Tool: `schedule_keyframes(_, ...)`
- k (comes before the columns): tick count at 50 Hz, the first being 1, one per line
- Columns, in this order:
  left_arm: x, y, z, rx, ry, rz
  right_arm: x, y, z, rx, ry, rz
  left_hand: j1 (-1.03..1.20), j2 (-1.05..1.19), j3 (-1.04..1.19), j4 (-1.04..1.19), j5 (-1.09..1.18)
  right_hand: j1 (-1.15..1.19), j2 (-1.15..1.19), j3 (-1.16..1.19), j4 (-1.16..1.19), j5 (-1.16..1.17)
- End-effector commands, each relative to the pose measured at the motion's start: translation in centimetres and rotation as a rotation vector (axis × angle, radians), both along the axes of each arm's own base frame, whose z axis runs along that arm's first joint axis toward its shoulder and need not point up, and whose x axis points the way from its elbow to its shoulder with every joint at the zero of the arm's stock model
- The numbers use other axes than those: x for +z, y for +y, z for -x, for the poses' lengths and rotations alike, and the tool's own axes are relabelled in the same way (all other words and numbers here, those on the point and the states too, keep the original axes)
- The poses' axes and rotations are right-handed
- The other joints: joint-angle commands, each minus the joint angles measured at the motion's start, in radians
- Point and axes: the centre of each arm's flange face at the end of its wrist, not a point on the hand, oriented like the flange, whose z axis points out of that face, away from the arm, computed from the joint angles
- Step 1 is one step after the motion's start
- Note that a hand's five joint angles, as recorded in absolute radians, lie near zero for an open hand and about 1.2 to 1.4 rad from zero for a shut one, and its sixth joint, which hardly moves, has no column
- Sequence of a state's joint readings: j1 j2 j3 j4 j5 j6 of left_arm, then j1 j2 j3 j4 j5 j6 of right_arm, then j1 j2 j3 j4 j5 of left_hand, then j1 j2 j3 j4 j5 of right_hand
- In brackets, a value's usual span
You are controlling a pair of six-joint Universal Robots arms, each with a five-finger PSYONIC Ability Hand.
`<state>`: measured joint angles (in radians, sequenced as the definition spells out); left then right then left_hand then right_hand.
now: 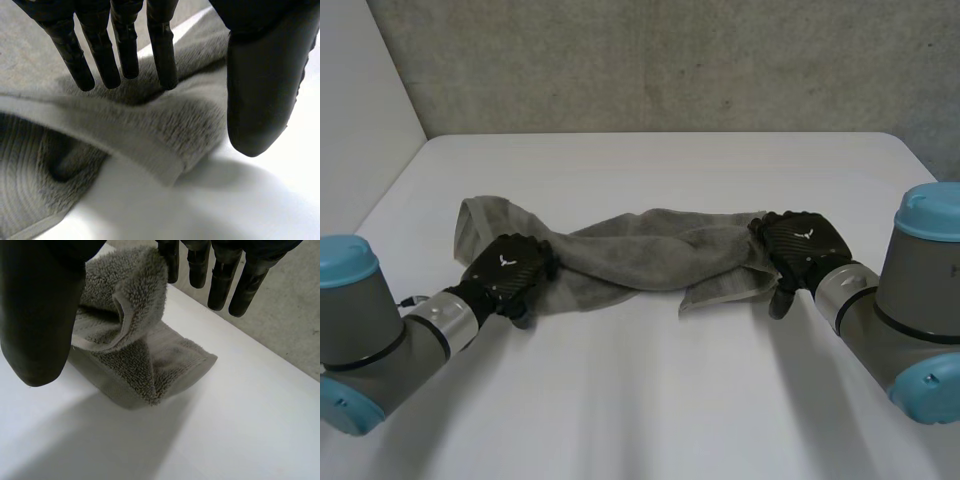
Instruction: Fold the towel.
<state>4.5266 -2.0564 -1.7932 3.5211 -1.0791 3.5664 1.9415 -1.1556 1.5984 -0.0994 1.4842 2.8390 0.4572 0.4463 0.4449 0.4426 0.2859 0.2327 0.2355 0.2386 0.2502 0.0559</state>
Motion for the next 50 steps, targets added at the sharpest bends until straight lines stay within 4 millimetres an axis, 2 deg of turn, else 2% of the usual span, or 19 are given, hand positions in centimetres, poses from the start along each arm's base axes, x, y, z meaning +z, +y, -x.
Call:
schedule_keyframes(1,-1.0,-1.3,0.1,0.000,-0.041,0.024,-1.3,-1.0,-0.4,-0.004,0.003,-0.023,0.023,0.034,0.036,0.038,0.020,-0.051,-0.054,-0.057,-0.068,-0.049)
schedule_keyframes(8,-1.5,-2.4,0.3,0.014,-0.048,0.031,-2.1,-1.5,-0.6,-0.012,-0.006,-0.043,0.150,0.161,0.162,0.164,0.147,0.087,0.084,0.081,0.070,0.089)
schedule_keyframes(11,-2.0,-2.9,0.4,0.021,-0.052,0.030,-2.3,-1.8,-0.8,-0.023,-0.041,-0.060,0.285,0.296,0.297,0.299,0.282,0.316,0.313,0.310,0.299,0.318)
schedule_keyframes(16,-1.4,-3.9,0.7,0.027,-0.037,0.049,-1.7,-2.9,-1.1,-0.045,-0.143,-0.068,0.908,0.919,0.921,0.923,0.905,1.083,1.081,1.078,1.066,1.086)
schedule_keyframes(20,-0.1,-4.0,1.1,0.020,-0.025,0.077,-0.2,-3.4,-1.2,-0.047,-0.178,-0.039,0.939,0.950,0.951,0.954,0.936,1.164,1.161,1.158,1.146,1.166)
schedule_keyframes(22,3.0,-3.8,1.5,0.019,0.023,0.130,2.6,-3.8,-1.1,-0.042,-0.212,0.028,0.939,0.950,0.951,0.954,0.936,1.164,1.161,1.158,1.146,1.166)
schedule_keyframes(23,3.0,-3.8,1.5,0.019,0.023,0.130,2.6,-3.8,-1.1,-0.042,-0.212,0.028,0.939,0.950,0.951,0.954,0.936,1.164,1.161,1.158,1.146,1.166)
schedule_keyframes(25,7.2,-3.5,1.6,0.029,0.109,0.189,6.1,-4.4,-0.1,-0.041,-0.243,0.114,0.939,0.950,0.951,0.954,0.936,1.164,1.161,1.158,1.146,1.166)
schedule_keyframes(26,7.2,-3.5,1.6,0.029,0.110,0.189,7.7,-4.4,0.2,-0.026,-0.253,0.150,0.939,0.950,0.951,0.954,0.936,1.164,1.161,1.158,1.146,1.166)
schedule_keyframes(27,9.3,-3.4,1.4,0.038,0.162,0.216,7.7,-4.4,0.2,-0.026,-0.253,0.150,0.939,0.950,0.951,0.954,0.936,1.164,1.161,1.158,1.146,1.166)
schedule_keyframes(29,14.1,-2.9,1.2,0.043,0.283,0.272,10.8,-4.0,0.7,0.010,-0.266,0.182,0.939,0.950,0.951,0.954,0.936,1.164,1.161,1.158,1.146,1.166)
schedule_keyframes(30,14.1,-2.9,1.2,0.043,0.284,0.273,10.9,-4.0,0.7,0.010,-0.267,0.182,0.939,0.950,0.951,0.954,0.936,1.164,1.161,1.158,1.146,1.166)
schedule_keyframes(32,18.7,-1.7,0.7,0.033,0.406,0.311,14.3,-3.8,1.7,0.026,-0.269,0.207,0.939,0.950,0.951,0.954,0.936,1.164,1.161,1.158,1.146,1.166)
schedule_keyframes(33,18.7,-1.7,0.7,0.032,0.407,0.311,14.3,-3.8,1.7,0.026,-0.269,0.207,0.939,0.950,0.951,0.954,0.936,1.164,1.161,1.158,1.146,1.166)
schedule_keyframes(35,22.4,-0.7,-0.4,0.039,0.498,0.335,17.7,-3.4,3.2,0.027,-0.236,0.237,0.939,0.950,0.951,0.954,0.936,1.164,1.161,1.158,1.146,1.166)
schedule_keyframes(38,24.7,-0.6,-2.0,0.072,0.548,0.349,20.8,-2.6,4.4,0.042,-0.164,0.293,0.939,0.950,0.951,0.954,0.936,1.164,1.161,1.158,1.146,1.166)
schedule_keyframes(41,25.7,-1.1,-3.5,0.103,0.562,0.347,22.3,-2.3,5.0,0.050,-0.067,0.338,0.939,0.950,0.951,0.954,0.936,1.164,1.161,1.158,1.146,1.166)
schedule_keyframes(45,25.5,-1.9,-4.1,0.111,0.558,0.312,22.0,-2.8,4.8,0.057,0.029,0.335,0.939,0.950,0.951,0.954,0.936,1.164,1.161,1.158,1.146,1.166)
schedule_keyframes(50,21.7,-4.6,-3.9,0.143,0.546,0.174,19.4,-4.3,3.9,0.041,0.198,0.301,0.939,0.950,0.951,0.954,0.936,1.164,1.161,1.158,1.146,1.166)
